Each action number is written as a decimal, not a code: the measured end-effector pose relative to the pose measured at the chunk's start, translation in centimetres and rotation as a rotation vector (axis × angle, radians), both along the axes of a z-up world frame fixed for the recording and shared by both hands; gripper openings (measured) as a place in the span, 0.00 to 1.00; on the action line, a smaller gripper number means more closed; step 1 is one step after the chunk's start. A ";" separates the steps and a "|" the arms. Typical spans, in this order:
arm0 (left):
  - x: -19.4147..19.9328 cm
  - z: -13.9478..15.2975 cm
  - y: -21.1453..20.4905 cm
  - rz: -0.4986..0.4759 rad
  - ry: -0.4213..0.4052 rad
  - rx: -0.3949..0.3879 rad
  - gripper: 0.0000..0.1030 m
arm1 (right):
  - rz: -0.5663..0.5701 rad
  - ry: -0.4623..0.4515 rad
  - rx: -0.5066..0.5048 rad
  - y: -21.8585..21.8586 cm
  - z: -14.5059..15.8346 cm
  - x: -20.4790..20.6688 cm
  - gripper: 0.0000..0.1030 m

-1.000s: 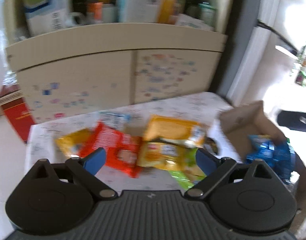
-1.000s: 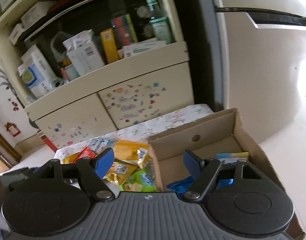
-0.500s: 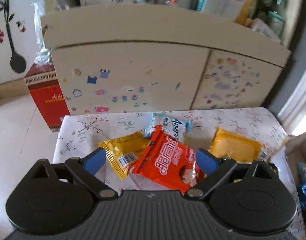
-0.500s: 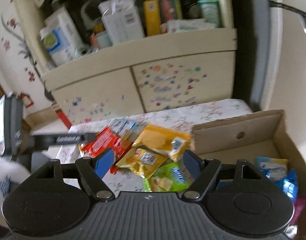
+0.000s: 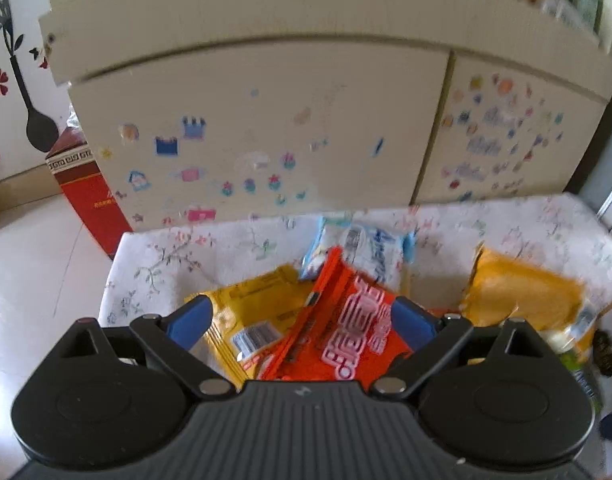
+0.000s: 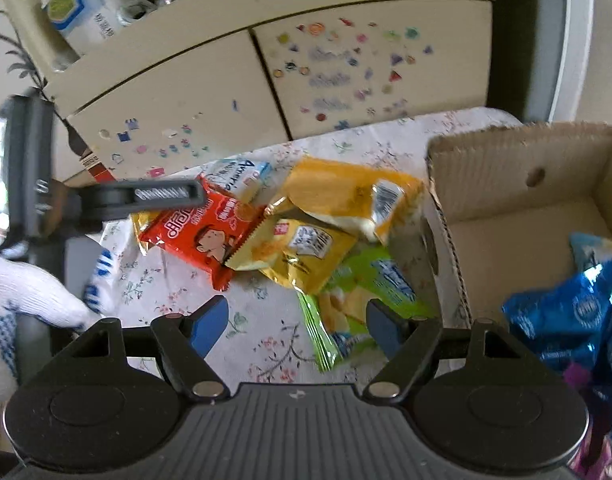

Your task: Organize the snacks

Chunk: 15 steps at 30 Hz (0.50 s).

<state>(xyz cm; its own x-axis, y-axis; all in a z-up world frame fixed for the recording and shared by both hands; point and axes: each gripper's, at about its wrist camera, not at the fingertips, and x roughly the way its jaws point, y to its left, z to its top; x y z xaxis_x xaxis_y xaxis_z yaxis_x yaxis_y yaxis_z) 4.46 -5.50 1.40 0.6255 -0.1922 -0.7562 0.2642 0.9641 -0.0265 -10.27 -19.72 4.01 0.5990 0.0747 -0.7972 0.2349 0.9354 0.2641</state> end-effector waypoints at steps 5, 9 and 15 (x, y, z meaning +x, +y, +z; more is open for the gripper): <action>-1.7 2.3 -0.2 -0.156 -0.073 -0.059 0.92 | -0.060 -0.064 0.006 -1.8 2.5 -1.8 0.79; -3.7 2.5 -1.5 -0.351 -0.090 -0.075 0.91 | -0.151 -0.100 0.054 -4.1 3.8 -2.9 0.79; -7.9 1.5 -4.8 -0.692 -0.143 -0.025 0.89 | -0.218 -0.118 0.123 -5.6 4.7 -3.9 0.79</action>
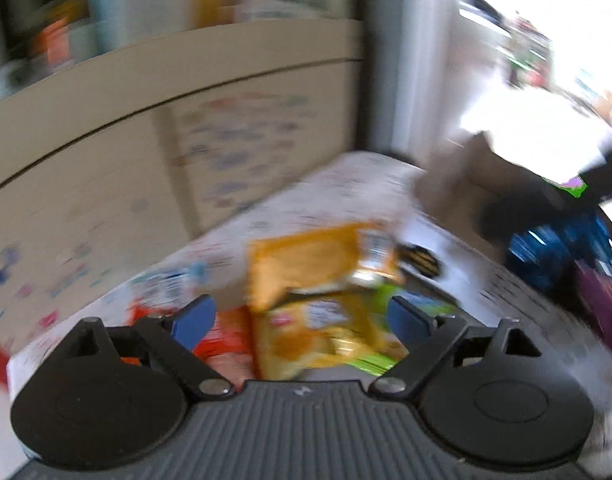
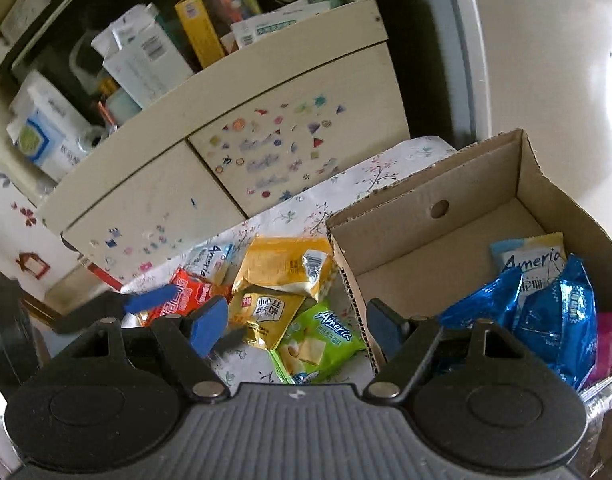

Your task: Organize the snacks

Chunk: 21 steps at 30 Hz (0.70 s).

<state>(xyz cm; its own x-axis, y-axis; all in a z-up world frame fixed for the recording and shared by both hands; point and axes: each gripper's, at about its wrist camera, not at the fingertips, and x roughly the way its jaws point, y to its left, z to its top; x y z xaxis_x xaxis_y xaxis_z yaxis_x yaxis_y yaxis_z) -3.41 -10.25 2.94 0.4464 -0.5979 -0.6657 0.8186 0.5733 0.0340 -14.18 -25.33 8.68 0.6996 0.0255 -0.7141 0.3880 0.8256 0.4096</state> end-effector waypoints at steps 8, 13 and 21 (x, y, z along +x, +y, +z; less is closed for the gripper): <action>-3.0 -1.8 -3.9 -0.199 0.004 0.037 0.85 | -0.033 -0.027 0.027 -0.5 1.0 -0.2 0.81; -2.7 -3.0 -5.3 -0.228 0.030 0.048 0.81 | -0.044 -0.028 0.040 -0.7 1.1 -0.5 0.82; -2.0 -4.3 -6.8 -0.250 0.050 0.061 0.81 | -0.035 -0.019 0.059 -0.3 0.9 -0.3 0.82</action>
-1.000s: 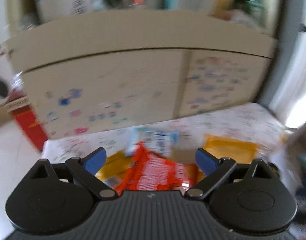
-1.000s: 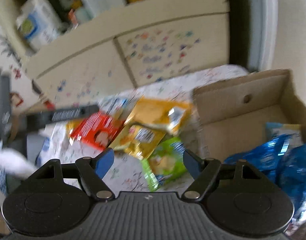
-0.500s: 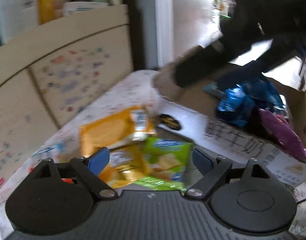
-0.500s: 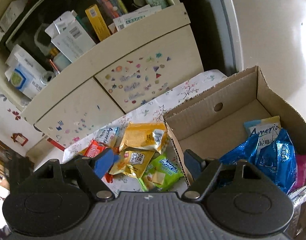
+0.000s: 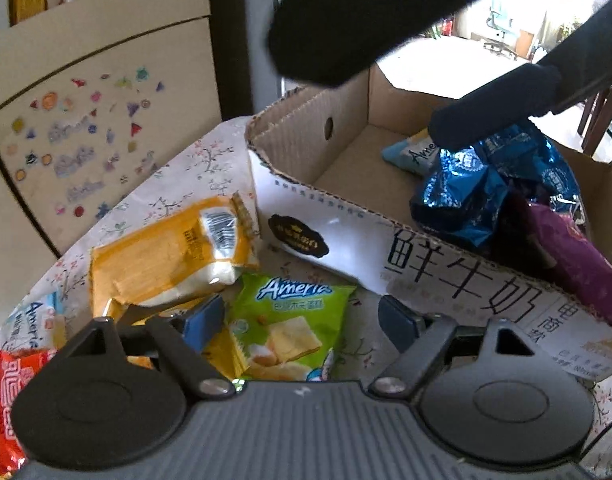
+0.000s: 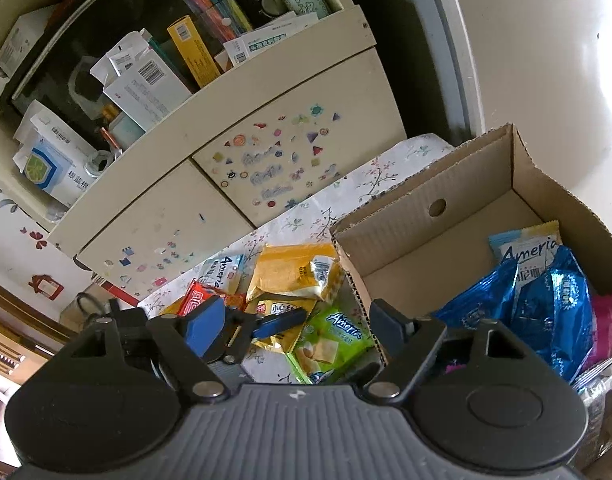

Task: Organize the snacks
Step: 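Grasp the green Ameria bag with the left tool, then lift the green bag with the left tool while the right tool approaches the yellow waffle bag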

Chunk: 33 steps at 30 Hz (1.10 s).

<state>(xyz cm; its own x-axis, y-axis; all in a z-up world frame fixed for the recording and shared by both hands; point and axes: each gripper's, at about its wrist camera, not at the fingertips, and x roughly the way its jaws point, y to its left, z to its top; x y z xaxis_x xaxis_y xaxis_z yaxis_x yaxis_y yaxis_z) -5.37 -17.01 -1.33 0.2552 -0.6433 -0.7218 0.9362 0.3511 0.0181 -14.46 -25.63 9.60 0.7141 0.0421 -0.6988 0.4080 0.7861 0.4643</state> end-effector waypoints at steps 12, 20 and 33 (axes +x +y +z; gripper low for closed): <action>0.4 -0.9 0.0 -0.007 0.074 0.012 0.62 | 0.022 0.017 0.003 0.3 -0.4 0.6 0.85; -1.1 -0.4 4.1 0.011 0.097 0.032 0.54 | 0.063 0.035 -0.009 1.1 -0.9 1.4 0.85; 0.1 -0.1 12.4 0.228 0.152 0.065 0.52 | 0.266 0.091 -0.087 4.5 -4.2 4.4 0.85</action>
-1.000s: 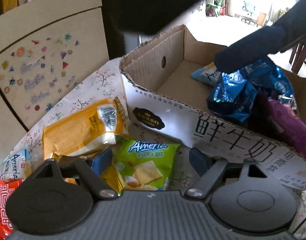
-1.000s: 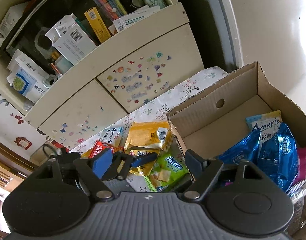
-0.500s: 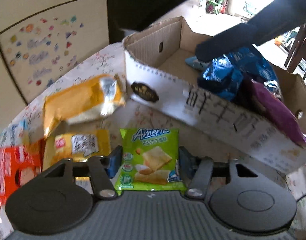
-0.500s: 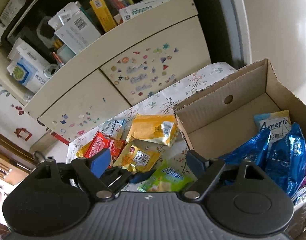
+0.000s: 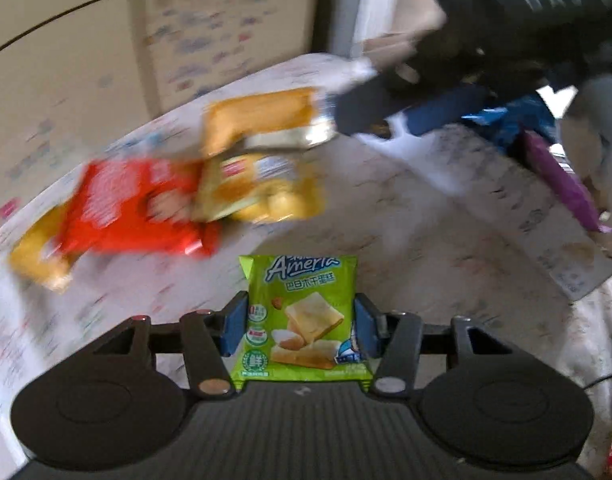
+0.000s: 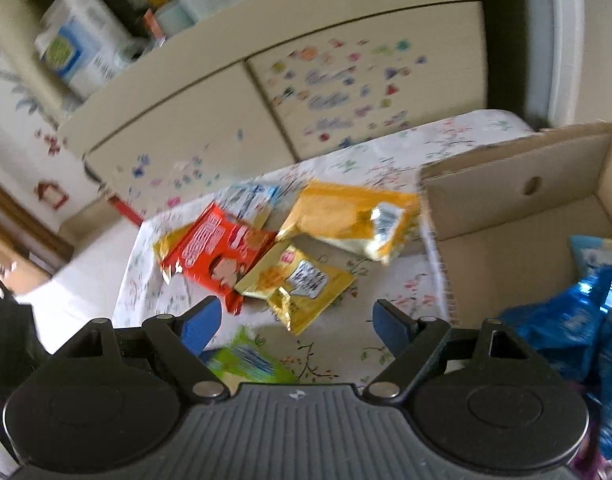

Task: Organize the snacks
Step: 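Lift the green bag with the left tool while the right tool approaches the yellow waffle bag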

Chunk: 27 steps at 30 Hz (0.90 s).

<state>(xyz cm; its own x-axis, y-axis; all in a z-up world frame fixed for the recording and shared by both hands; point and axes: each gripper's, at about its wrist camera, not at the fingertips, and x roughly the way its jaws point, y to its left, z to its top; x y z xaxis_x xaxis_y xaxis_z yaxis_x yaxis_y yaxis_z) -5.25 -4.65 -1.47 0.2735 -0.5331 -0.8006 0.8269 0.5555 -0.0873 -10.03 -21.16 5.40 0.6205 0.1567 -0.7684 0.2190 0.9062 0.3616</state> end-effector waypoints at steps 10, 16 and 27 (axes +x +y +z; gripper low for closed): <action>2.4 0.1 5.0 0.409 0.030 0.019 0.53 | 0.106 0.009 -0.127 2.1 -2.9 2.8 0.84; 1.9 0.1 5.0 0.440 0.019 0.031 0.66 | 0.157 -0.008 -0.225 2.8 -4.0 4.7 0.84; 2.3 -1.1 3.5 0.460 0.024 0.088 1.00 | 0.233 0.007 -0.358 4.3 -5.6 5.9 0.67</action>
<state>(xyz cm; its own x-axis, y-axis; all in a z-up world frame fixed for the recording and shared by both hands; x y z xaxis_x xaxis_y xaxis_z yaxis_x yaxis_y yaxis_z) -2.93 -1.12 -2.56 0.4463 -0.2907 -0.8463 0.4913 0.8701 -0.0398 -4.17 -16.83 -0.24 0.5946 0.0145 -0.8039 -0.0053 0.9999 0.0141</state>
